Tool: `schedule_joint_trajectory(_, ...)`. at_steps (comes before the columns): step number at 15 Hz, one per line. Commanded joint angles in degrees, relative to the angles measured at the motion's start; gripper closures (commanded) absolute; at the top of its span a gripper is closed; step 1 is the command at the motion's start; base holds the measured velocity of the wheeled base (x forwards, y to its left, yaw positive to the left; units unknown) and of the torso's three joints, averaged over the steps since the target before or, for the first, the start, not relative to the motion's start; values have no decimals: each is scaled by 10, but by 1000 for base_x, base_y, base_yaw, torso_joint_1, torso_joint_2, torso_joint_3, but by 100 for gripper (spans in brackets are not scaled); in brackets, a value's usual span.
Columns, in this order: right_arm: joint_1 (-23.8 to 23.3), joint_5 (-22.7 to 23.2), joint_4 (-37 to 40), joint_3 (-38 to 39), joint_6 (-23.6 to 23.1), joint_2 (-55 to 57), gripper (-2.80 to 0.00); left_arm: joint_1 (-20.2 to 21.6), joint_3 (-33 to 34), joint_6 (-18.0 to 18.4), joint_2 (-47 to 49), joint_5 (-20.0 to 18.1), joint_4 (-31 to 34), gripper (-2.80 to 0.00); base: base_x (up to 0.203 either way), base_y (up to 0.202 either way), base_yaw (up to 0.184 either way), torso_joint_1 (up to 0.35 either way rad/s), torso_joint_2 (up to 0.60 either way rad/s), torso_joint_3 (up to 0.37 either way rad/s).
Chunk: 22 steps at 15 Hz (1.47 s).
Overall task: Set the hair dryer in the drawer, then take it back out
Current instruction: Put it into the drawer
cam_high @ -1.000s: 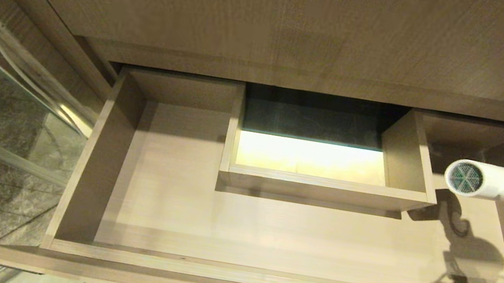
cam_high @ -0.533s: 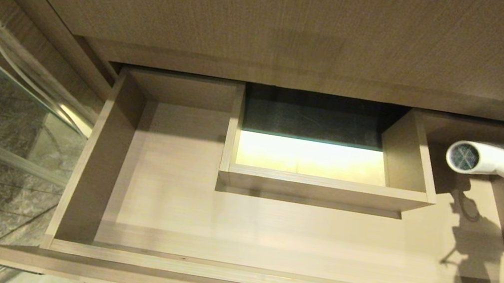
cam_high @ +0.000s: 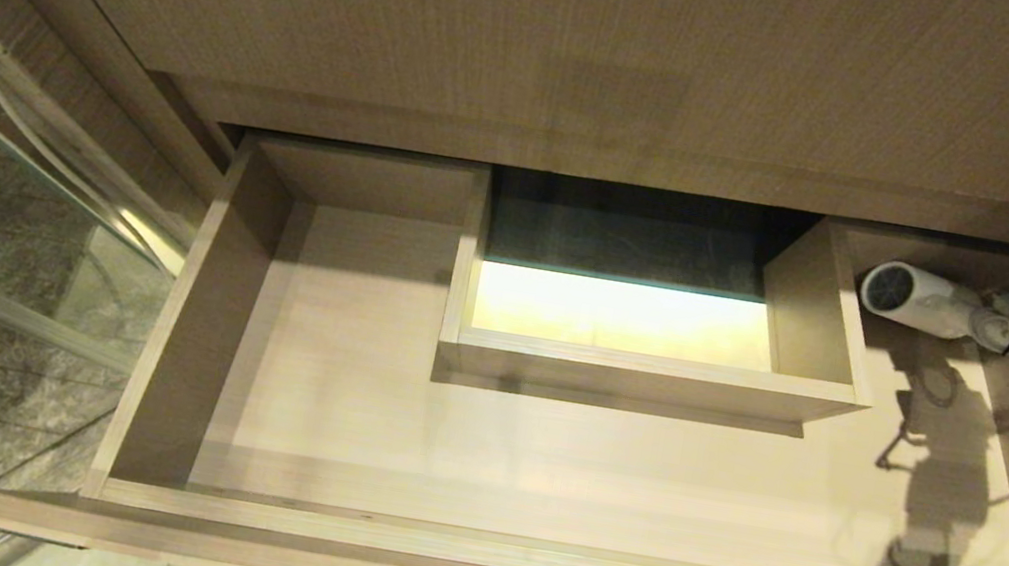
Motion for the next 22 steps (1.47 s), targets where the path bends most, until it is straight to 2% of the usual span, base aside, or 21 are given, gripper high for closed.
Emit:
schedule_joint_trajectory(1, 15, 0, -1, 6, 10, 40, 0, 0, 0, 0, 0, 0, 0, 0, 0, 0, 0, 0, 0, 0)
schedule_joint_trajectory(5, 16, -1, -7, 13, 11, 54, 0, 0, 0, 0, 0, 0, 0, 0, 0, 0, 0, 0, 0, 0)
schedule_joint_trajectory(9, 23, 1, -9, 81, 12, 55, 0, -1, 0, 0, 0, 0, 0, 0, 0, 0, 0, 0, 0, 0)
schedule_joint_trajectory(12, 35, 1, -41, 111, 13, 69, 0, -1, 0, 0, 0, 0, 0, 0, 0, 0, 0, 0, 0, 0)
schedule_joint_trajectory(13, 37, 1, -47, 112, 12, 73, -280, 0, 0, 0, 0, 0, 0, 0, 0, 0, 0, 0, 0, 0)
schedule_joint_trajectory(18, 39, 1, -46, 99, 12, 38, -280, 0, 0, 0, 0, 0, 0, 0, 0, 0, 0, 0, 0, 0)
schedule_joint_trajectory(22, 31, 4, -10, 101, 13, -25, -280, 0, 0, 0, 0, 0, 0, 0, 0, 0, 0, 0, 0, 0)
